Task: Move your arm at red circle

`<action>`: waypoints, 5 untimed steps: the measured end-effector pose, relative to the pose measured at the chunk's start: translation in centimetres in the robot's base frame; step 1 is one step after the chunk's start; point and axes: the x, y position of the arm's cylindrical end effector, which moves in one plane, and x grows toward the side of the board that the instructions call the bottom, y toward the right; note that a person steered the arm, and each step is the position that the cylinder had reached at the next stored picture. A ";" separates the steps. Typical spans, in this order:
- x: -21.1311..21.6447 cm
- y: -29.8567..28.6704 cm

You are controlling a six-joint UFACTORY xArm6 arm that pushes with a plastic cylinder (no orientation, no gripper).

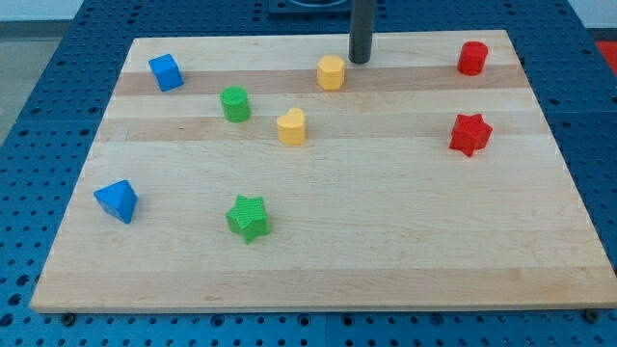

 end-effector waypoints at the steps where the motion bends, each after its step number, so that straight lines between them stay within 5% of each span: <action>1: 0.1 0.0; 3: 13.1 0.0; 5: -2.0 5.3</action>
